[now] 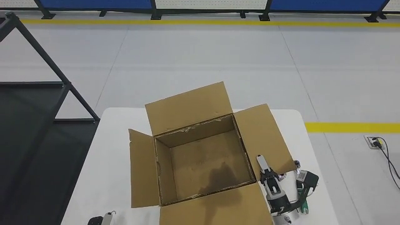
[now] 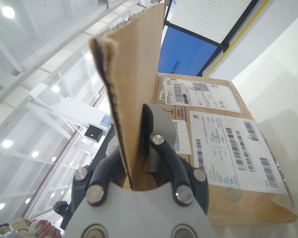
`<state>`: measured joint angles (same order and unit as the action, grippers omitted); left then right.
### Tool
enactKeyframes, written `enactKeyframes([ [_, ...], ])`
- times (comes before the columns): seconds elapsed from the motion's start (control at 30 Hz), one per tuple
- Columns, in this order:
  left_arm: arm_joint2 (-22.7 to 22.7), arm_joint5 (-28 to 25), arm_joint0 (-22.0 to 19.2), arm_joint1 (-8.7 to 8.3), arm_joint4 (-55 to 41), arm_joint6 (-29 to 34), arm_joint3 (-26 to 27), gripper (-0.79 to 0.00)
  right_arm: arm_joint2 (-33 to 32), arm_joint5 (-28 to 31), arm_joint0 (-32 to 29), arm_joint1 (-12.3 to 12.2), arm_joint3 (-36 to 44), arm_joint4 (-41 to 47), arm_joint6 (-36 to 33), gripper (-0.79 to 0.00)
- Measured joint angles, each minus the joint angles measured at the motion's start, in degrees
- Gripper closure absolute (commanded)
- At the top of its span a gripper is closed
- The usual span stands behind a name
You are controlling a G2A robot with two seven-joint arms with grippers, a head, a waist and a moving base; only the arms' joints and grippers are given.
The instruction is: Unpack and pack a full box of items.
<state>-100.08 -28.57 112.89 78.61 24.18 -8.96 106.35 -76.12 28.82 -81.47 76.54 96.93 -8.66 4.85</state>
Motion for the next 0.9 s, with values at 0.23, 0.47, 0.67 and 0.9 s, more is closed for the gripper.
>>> enactKeyframes([
  [0.23,0.0,0.0,0.0,0.0,0.0,0.0,0.0,-0.785,0.0,0.0,0.0,0.0,0.0,0.0,0.0,0.0],
  [0.47,0.0,0.0,0.0,0.0,0.0,0.0,0.0,-0.785,0.0,0.0,0.0,0.0,0.0,0.0,0.0,-0.785],
  [0.67,0.1,-0.55,-0.22,0.11,3.39,-3.0,0.99,-0.785,-0.36,1.38,-0.79,-0.02,0.89,0.4,-0.49,0.0],
  [0.9,1.32,-0.99,0.93,0.52,8.92,-9.34,2.48,-0.785,-0.48,1.75,-1.06,0.16,1.22,1.51,-0.04,0.0],
])
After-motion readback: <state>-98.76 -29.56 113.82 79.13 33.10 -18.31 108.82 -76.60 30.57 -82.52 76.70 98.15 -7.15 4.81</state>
